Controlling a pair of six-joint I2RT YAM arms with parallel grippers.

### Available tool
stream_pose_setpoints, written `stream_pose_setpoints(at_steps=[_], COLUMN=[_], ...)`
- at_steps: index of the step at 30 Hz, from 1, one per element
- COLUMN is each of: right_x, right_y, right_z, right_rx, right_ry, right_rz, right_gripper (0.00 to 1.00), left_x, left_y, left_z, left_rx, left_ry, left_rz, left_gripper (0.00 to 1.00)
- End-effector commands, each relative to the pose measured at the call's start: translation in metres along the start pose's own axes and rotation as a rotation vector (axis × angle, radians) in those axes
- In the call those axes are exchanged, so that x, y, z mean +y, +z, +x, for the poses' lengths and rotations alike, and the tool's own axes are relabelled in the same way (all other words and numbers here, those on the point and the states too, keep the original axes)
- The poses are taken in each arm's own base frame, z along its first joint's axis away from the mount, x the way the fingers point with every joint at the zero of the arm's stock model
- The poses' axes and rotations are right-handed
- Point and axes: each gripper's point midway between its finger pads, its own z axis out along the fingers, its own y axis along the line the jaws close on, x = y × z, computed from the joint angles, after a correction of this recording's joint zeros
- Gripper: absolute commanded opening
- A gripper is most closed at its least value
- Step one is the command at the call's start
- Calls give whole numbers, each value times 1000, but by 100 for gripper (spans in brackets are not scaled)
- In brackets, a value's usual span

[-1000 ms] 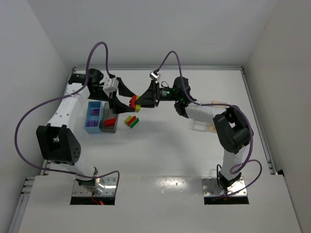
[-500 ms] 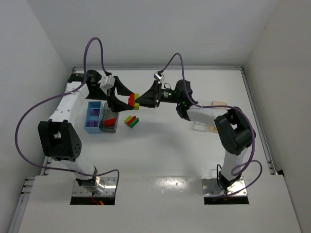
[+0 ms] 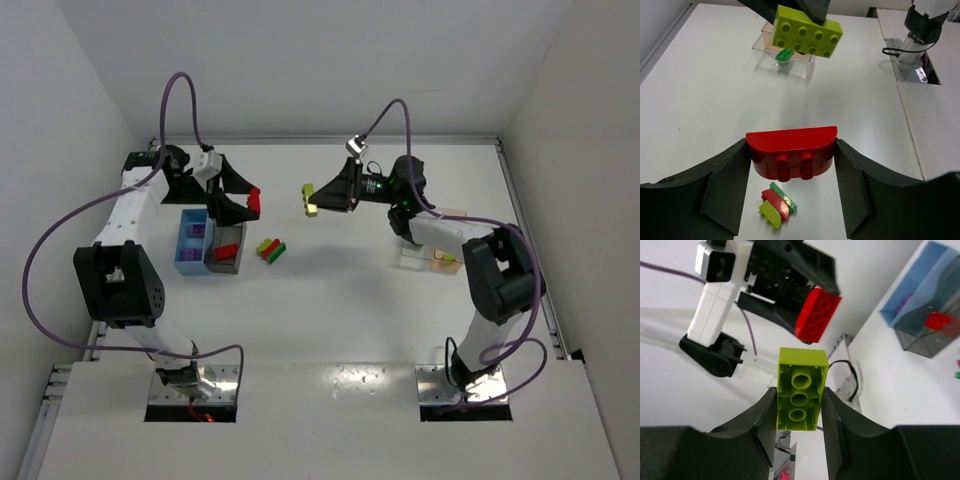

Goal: Sort the legos into containers by color

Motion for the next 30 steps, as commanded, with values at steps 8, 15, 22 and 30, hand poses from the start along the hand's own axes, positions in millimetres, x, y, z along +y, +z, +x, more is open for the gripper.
stream_pose_setpoints(at_steps=[8, 15, 22, 30], right_x=[-20, -29, -31, -55], right_y=[-58, -90, -123, -174], right_z=[-40, -48, -57, -69], right_rx=[-62, -109, -166, -165], right_ry=[-275, -359, -413, -541], right_rz=[273, 447, 561, 855], right_gripper=[0, 0, 0, 0], left_x=[8, 29, 75, 95], left_y=[8, 16, 16, -14], left_z=[-36, -37, -73, -23], left_rx=[-90, 72, 102, 207], left_ry=[-61, -213, -206, -432], left_rz=[32, 1, -578, -863], left_gripper=[26, 19, 17, 16])
